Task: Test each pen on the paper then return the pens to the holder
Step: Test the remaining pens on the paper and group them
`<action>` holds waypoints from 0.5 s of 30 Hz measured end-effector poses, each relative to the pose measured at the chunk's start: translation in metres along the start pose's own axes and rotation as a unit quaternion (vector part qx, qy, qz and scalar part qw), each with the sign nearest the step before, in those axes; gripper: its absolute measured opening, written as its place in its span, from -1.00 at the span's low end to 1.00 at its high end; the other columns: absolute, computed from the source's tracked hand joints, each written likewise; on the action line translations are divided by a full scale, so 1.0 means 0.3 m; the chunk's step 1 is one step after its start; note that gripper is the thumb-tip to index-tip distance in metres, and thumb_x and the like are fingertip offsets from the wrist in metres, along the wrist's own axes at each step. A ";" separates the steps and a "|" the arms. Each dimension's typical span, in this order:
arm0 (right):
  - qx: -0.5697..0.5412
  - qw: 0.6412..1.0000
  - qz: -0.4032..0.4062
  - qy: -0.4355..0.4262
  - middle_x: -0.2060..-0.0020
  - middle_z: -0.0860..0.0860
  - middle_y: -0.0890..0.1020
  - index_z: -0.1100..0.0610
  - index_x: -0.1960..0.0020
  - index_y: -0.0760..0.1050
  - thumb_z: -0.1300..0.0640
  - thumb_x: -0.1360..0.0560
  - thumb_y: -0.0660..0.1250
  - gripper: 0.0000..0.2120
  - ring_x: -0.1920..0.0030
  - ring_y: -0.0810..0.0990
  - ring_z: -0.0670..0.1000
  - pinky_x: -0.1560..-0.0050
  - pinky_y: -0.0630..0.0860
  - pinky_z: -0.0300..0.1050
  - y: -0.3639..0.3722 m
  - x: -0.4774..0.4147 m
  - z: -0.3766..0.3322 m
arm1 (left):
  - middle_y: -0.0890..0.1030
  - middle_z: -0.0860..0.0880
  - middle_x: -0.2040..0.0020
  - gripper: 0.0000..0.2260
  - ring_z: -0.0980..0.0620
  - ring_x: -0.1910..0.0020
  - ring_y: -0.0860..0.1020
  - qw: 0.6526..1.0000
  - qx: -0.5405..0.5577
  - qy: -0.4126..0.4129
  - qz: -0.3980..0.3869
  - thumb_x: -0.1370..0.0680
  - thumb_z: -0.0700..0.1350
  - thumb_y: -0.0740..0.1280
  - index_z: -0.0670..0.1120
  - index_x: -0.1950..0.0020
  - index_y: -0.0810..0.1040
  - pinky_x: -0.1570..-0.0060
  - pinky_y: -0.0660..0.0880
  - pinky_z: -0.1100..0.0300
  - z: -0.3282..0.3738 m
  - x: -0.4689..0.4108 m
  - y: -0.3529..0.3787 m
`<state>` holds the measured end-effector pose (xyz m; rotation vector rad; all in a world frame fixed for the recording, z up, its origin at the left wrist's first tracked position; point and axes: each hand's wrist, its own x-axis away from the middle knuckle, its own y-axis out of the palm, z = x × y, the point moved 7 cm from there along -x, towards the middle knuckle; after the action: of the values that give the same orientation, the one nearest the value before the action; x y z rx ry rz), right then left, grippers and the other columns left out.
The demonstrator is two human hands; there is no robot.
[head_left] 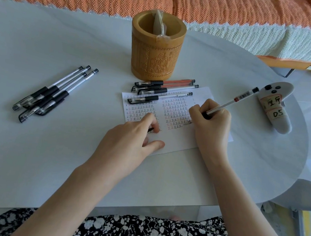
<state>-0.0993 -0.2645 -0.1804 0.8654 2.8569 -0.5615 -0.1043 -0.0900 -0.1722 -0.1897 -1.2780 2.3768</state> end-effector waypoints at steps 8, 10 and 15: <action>-0.254 0.959 -0.084 0.090 0.60 -0.04 0.32 0.23 0.34 0.40 0.02 -0.51 0.34 -0.64 0.55 0.22 -0.05 0.50 0.19 -0.24 0.019 0.008 -0.024 | 0.51 0.09 0.12 -0.85 0.15 0.23 0.40 0.973 0.208 0.013 -0.094 -0.63 -0.19 0.06 0.06 -0.10 0.25 0.26 0.32 0.37 0.008 0.011 0.031; -0.301 0.936 -0.133 0.122 0.58 0.07 0.31 0.21 0.36 0.49 -0.03 -0.51 0.24 -0.62 0.54 0.25 -0.01 0.49 0.21 -0.24 0.040 0.027 -0.028 | 0.57 0.10 0.14 -0.86 0.20 0.24 0.46 0.968 0.236 0.021 -0.082 -0.62 -0.22 0.12 0.03 -0.06 0.28 0.27 0.35 0.40 0.002 0.005 0.022; -0.283 0.925 -0.219 0.125 0.58 0.02 0.36 0.22 0.28 0.45 0.14 -0.56 0.14 -0.71 0.53 0.28 0.00 0.48 0.23 -0.25 0.077 0.068 -0.052 | 0.67 0.09 0.12 -0.84 0.12 0.21 0.62 0.949 0.310 0.025 -0.046 -0.54 -0.23 0.31 -0.01 0.02 0.37 0.32 0.51 0.26 -0.008 0.002 -0.009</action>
<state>-0.1034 -0.2303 -0.1773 0.2102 3.1707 0.3832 -0.1033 -0.0866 -0.1713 0.0061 -0.4554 2.5390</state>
